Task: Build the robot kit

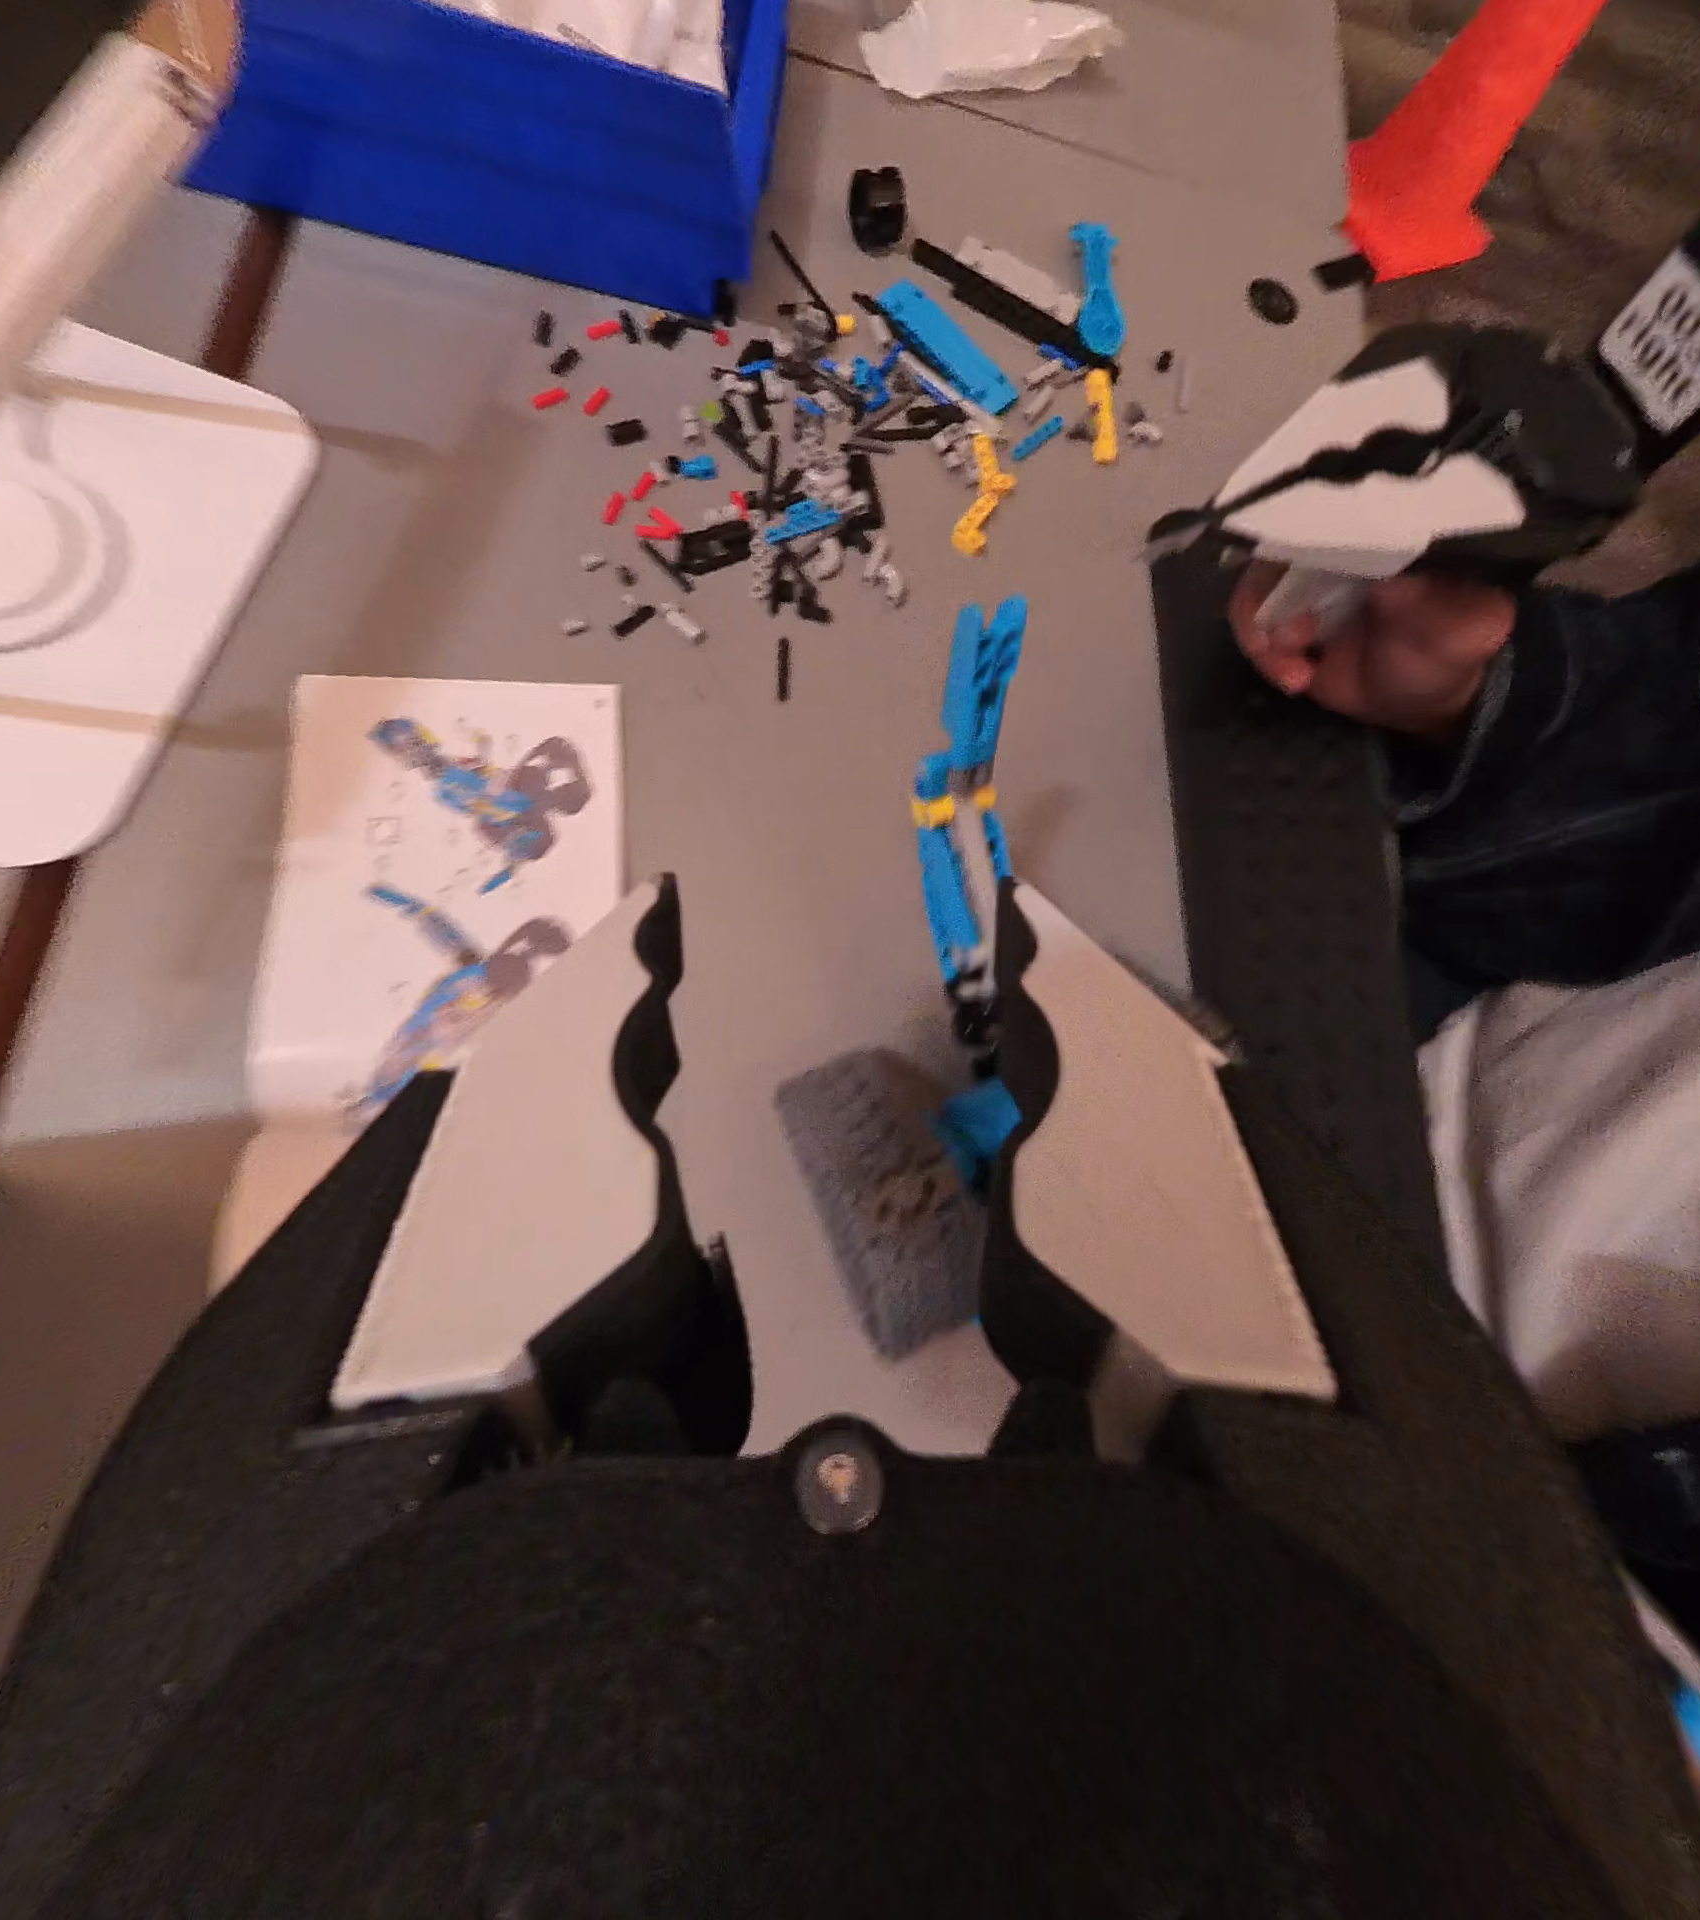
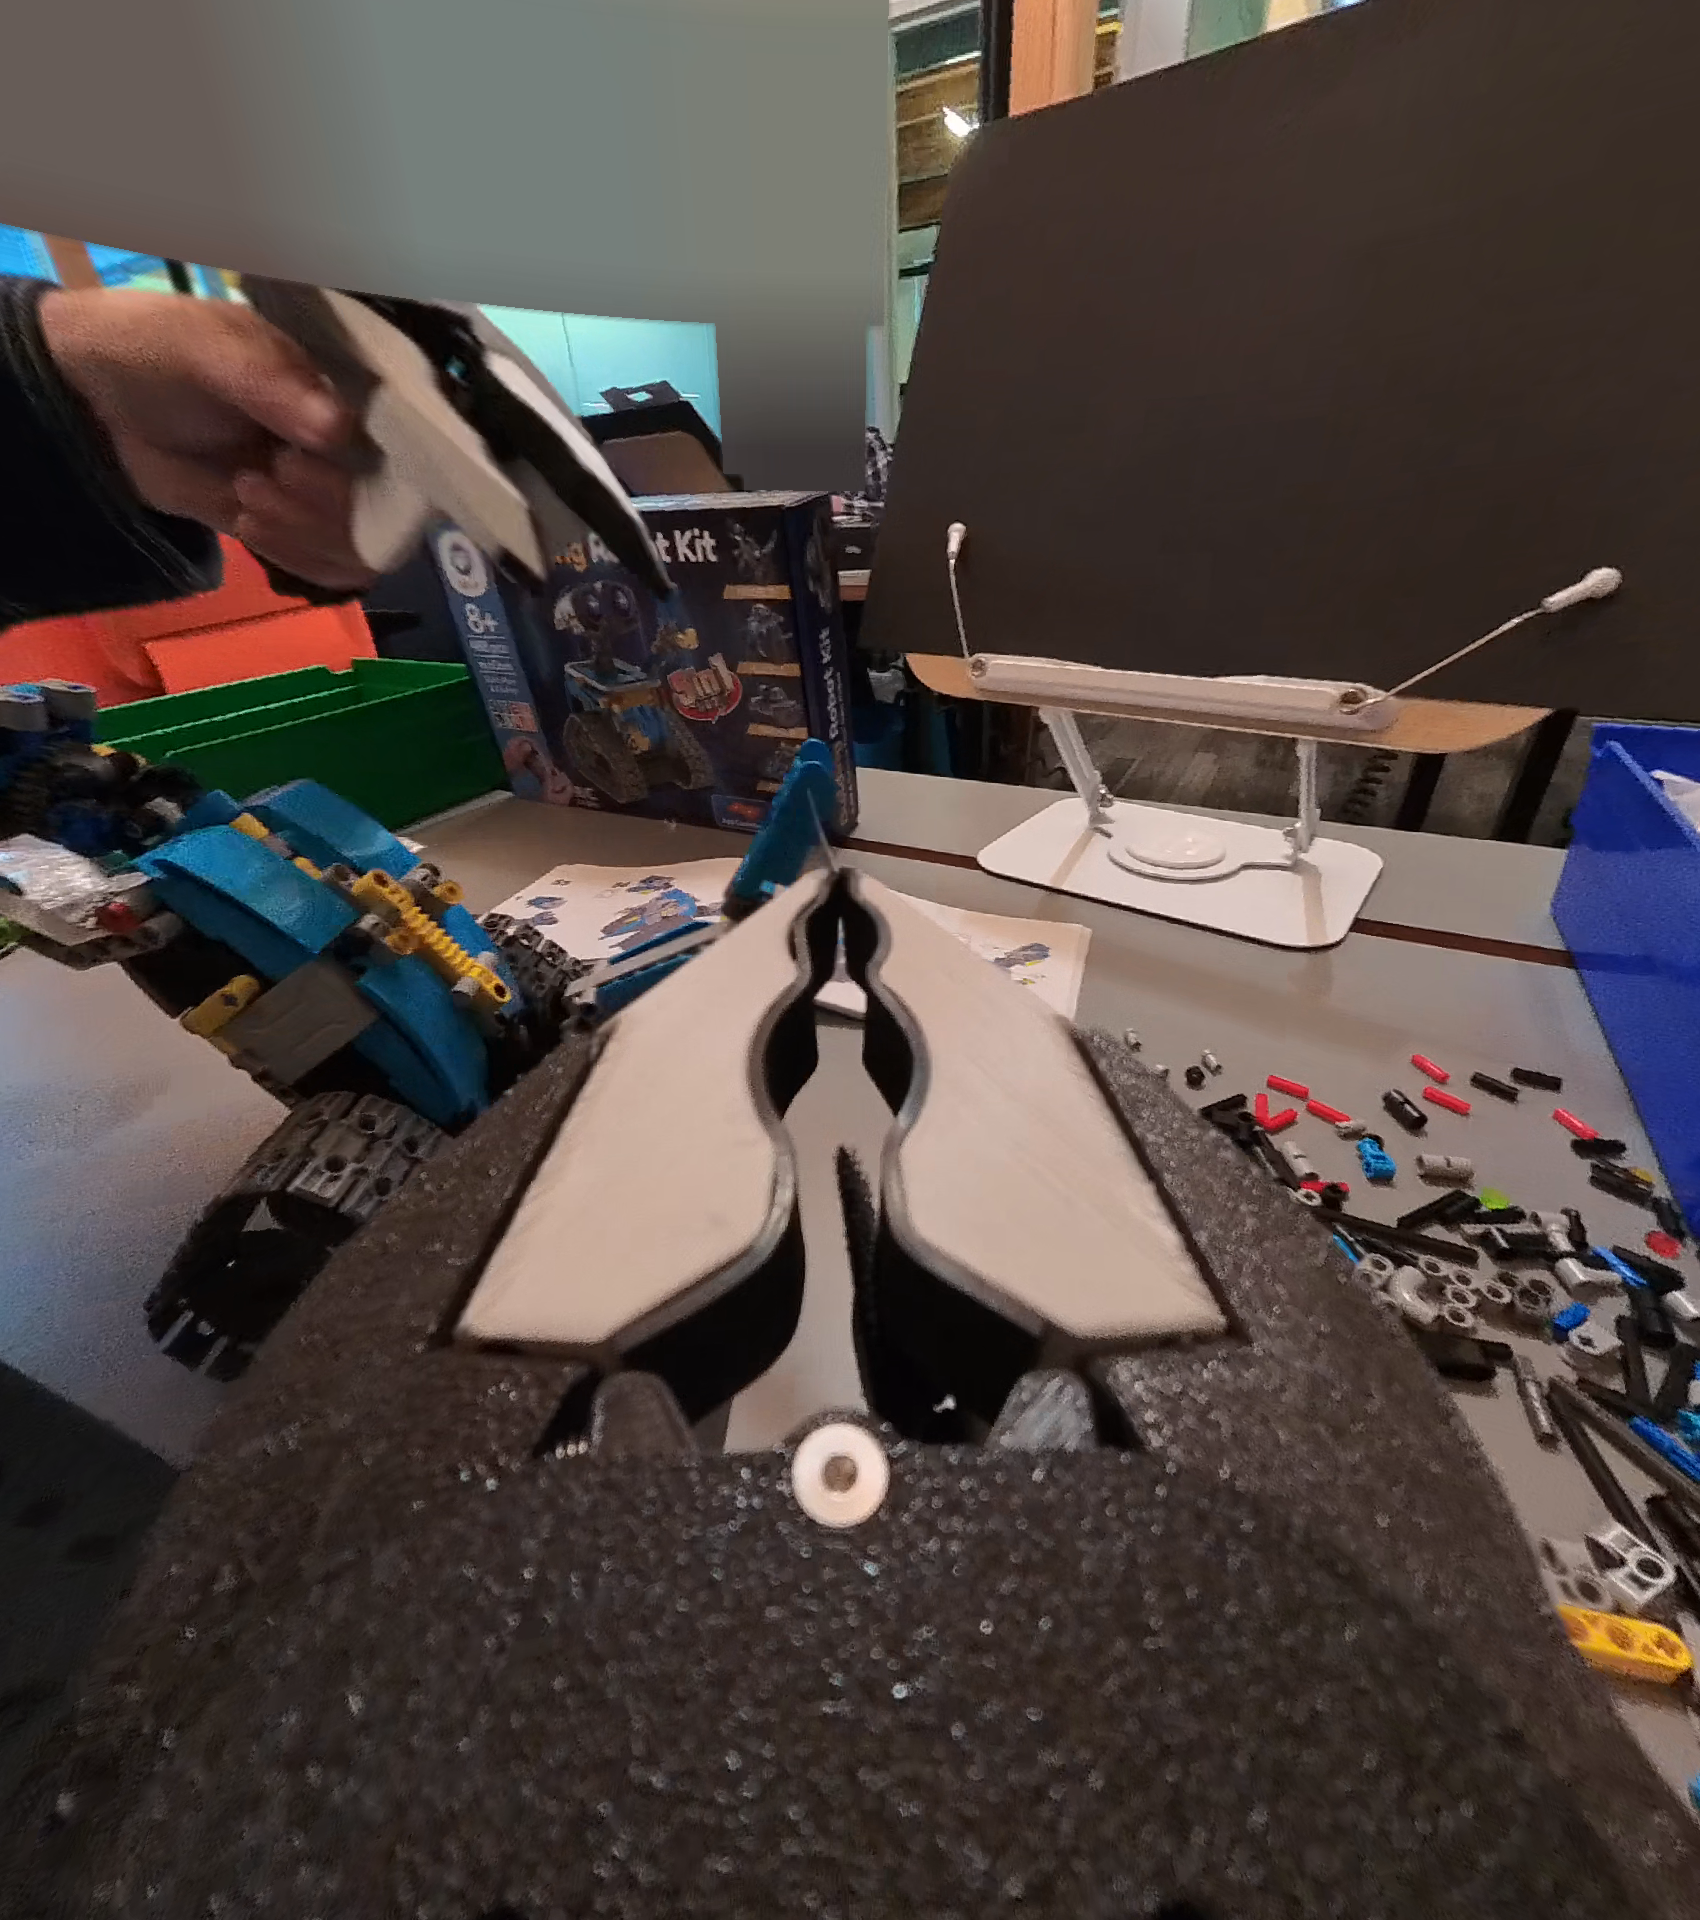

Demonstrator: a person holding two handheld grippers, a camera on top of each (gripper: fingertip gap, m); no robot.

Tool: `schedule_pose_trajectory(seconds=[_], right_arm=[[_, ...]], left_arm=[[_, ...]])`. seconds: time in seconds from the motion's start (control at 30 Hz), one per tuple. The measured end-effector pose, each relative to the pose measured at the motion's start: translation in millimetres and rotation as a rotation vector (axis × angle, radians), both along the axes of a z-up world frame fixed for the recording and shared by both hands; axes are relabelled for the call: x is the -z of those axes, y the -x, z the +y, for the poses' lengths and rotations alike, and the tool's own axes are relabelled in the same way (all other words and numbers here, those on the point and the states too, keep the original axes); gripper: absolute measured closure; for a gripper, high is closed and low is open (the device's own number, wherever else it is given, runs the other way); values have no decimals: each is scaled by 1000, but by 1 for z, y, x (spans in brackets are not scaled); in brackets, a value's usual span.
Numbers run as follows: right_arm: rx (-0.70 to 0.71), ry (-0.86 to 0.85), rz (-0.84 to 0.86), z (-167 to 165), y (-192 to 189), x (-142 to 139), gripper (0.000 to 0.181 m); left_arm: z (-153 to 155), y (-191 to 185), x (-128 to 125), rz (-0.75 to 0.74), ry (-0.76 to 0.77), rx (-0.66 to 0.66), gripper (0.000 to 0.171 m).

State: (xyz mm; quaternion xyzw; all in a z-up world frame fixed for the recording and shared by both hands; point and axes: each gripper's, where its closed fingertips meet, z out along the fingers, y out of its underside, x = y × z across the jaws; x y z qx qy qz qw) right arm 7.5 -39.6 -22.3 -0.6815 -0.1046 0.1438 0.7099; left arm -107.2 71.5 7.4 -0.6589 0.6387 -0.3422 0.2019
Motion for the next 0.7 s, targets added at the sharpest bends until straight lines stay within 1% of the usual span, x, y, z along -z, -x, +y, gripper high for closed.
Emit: schedule_pose_trajectory(seconds=[0.03,0.07,0.13,0.17,0.2,0.23,0.3,0.4,0.47,0.53,0.57,0.63,0.7], right_arm=[[13,1,3,1,-3,0,181],[28,-1,1,1,-5,0,181],[62,3,-15,3,-9,2,181],[65,5,-20,4,-9,2,181],[66,7,-24,4,-8,3,181],[66,11,-29,5,-8,4,181],[69,11,-35,5,-7,4,181],[88,7,-40,4,-9,3,181],[112,7,-39,3,-13,3,181],[136,-5,-40,0,-16,1,181],[146,-10,-43,-1,-17,1,181],[152,-16,-46,-2,-17,0,181],[146,-25,-45,-4,-17,-2,181]], left_arm=[[-3,-17,8,10,47,-11,104],[-4,-32,15,16,60,-40,102],[-16,-54,23,31,36,-41,95],[-19,-60,28,53,0,-49,96],[-28,-64,31,74,-13,-21,97],[-37,-66,34,94,-14,5,102],[-47,-66,40,155,-18,13,103],[-47,-64,52,258,-40,-77,105],[-47,-64,58,324,-47,-145,98],[-53,-68,59,339,-45,-177,101],[-53,-70,60,350,-72,-183,103],[-49,-70,63,383,-146,-195,115],[-48,-72,62,392,-149,-216,129]])
